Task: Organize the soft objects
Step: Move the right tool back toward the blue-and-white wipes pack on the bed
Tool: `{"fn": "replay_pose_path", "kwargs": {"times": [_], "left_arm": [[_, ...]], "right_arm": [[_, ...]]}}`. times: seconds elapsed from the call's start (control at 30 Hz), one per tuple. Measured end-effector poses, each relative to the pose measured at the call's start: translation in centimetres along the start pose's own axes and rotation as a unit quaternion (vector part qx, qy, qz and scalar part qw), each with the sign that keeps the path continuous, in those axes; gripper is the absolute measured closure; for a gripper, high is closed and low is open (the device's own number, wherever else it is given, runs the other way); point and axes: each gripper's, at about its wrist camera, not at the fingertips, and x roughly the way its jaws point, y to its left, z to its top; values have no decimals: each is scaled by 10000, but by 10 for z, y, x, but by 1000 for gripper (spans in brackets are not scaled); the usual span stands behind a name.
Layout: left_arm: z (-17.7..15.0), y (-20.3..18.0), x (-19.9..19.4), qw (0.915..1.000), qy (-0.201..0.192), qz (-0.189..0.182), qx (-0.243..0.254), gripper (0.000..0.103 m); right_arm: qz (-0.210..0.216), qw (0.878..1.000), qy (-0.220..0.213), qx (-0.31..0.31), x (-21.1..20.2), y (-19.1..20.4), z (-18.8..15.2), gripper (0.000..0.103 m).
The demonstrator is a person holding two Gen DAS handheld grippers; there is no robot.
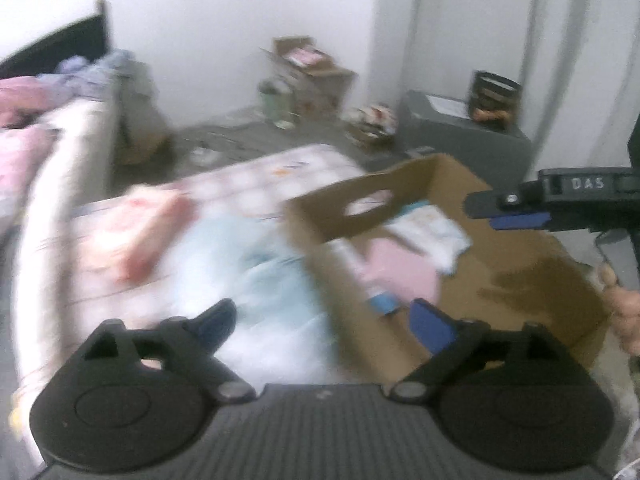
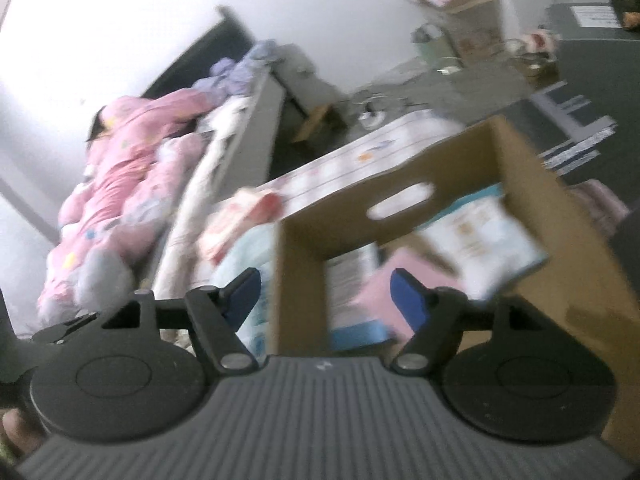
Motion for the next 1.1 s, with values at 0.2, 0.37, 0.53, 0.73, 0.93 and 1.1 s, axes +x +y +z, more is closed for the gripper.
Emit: {"fn": "replay_pose_path", "kwargs": {"times": [0.2,0.37,0.53,0.73,0.93,1.1], "left_arm": [[-66,53,-57,9956,-388,769,-381,0],[-117,90,-82,9886,-395,1097,-955,0],[-170,115,-100,9800,-488,1407,-1321,0],[-215,130,-103,9764,-595,1344,-1584,0],[-234,133,-99,9760,-660,1365,-1566,3],[-232,148,-96,9749,-712,1222,-1719,12]], "right_arm": [[236,9990,78,-380,17,70,-39,30],[441,9964,287,-668,42,122,-68,30],[602,9924,665,-846,77,162,-102,30],[849,9835,1286,-948,122,197,-146,30],[1046,9746,1710,-998,158,217,-163,31],[1119,9674,1930,-1201,181,236,-161,32]]}}
